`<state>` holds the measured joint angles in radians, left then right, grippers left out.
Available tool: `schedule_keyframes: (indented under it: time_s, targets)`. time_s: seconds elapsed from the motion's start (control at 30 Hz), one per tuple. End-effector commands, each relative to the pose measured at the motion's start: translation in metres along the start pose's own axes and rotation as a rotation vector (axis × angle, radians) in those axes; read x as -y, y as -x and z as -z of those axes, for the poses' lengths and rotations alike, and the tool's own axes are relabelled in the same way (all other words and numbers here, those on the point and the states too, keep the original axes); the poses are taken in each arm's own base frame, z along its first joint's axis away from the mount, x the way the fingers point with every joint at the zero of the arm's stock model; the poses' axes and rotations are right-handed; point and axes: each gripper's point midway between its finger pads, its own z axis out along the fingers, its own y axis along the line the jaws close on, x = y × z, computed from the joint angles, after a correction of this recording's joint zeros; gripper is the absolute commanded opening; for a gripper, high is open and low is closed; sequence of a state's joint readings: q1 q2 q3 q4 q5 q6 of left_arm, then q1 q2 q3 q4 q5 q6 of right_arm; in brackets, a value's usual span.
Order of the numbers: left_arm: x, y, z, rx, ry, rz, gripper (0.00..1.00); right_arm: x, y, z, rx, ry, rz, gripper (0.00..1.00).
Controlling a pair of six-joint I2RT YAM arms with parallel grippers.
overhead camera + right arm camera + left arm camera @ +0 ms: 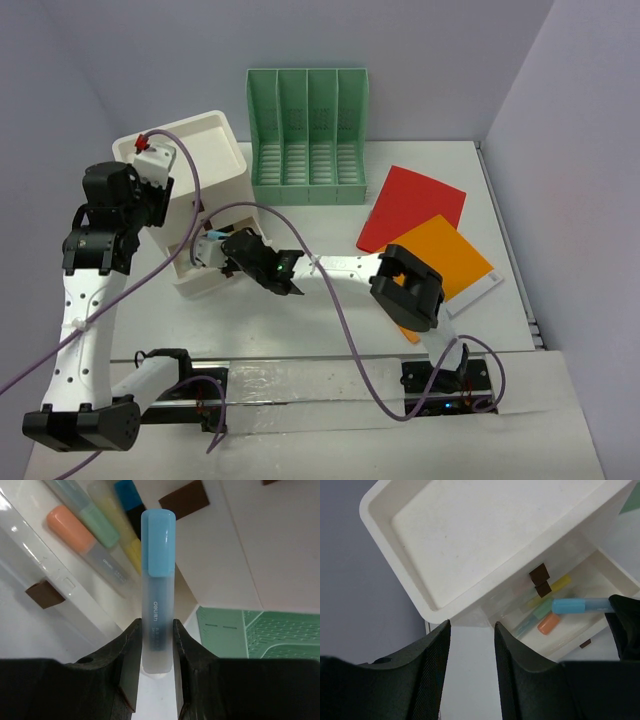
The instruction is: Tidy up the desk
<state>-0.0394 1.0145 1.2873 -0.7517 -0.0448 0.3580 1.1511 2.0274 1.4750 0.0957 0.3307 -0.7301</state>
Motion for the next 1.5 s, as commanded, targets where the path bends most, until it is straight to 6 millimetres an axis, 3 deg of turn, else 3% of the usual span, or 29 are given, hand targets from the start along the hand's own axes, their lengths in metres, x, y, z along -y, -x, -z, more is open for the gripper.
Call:
schedule_keyframes:
  time_s: [0.0,0.1,0.2,0.3,0.47,0.5,0.57,0.6,0.7,0.77,0.8,0.83,0.9,1.0,1.17,1.37,1.47]
  targets:
    - [-0.004,0.008,-0.001,0.037,0.015,0.025,0.47,0.029,0.030,-0.007,0.063,-0.069,0.074,0.16]
    - [-0.002,0.003,-0.004,0.026,0.008,0.025,0.47,0.029,0.033,-0.013,0.075,-0.081,0.098,0.21]
    - [0.000,0.001,-0.003,0.023,0.001,0.019,0.48,0.028,0.034,-0.015,0.070,-0.076,0.109,0.46]
    - [-0.002,-0.001,-0.004,0.017,0.009,0.016,0.49,0.033,0.038,-0.008,0.096,-0.096,0.089,0.58]
    - [-0.009,0.001,-0.008,0.014,0.039,0.038,0.51,0.058,0.048,0.017,0.134,-0.165,-0.007,0.61]
    - [-0.012,0.007,-0.008,0.022,0.046,0.051,0.51,0.071,0.055,0.033,0.160,-0.189,-0.081,0.61]
    - [-0.015,0.012,-0.008,0.027,0.042,0.061,0.51,0.077,0.059,0.046,0.190,-0.205,-0.238,0.60]
    - [-0.017,0.022,-0.005,0.053,0.042,0.068,0.51,0.076,0.061,0.059,0.220,-0.190,-0.411,0.60]
    - [-0.028,0.040,0.003,0.092,0.053,0.094,0.52,0.058,0.065,0.080,0.274,-0.096,-0.739,0.59]
    - [-0.038,0.055,0.005,0.123,0.068,0.103,0.55,0.035,0.064,0.089,0.315,-0.012,-0.973,0.59]
    - [-0.042,0.060,0.007,0.136,0.078,0.105,0.59,0.027,0.056,0.088,0.296,-0.002,-0.998,0.58]
    - [-0.054,0.062,0.001,0.136,0.106,0.119,0.66,0.016,0.054,0.087,0.291,0.022,-1.153,0.56]
    - [-0.076,0.065,-0.001,0.135,0.158,0.157,0.69,-0.005,0.042,0.075,0.219,0.038,-1.295,0.53]
    - [-0.103,0.053,-0.015,0.096,0.171,0.220,0.70,-0.028,0.025,0.064,0.093,0.039,-1.364,0.49]
    - [-0.129,0.029,-0.047,0.019,0.187,0.275,0.70,-0.054,0.020,0.054,0.041,0.083,-1.440,0.47]
    - [-0.128,0.012,-0.078,-0.037,0.157,0.302,0.70,-0.071,0.014,0.043,0.021,0.097,-1.548,0.45]
    - [-0.117,0.000,-0.094,-0.063,0.103,0.337,0.70,-0.091,0.004,0.025,-0.038,0.106,-1.589,0.44]
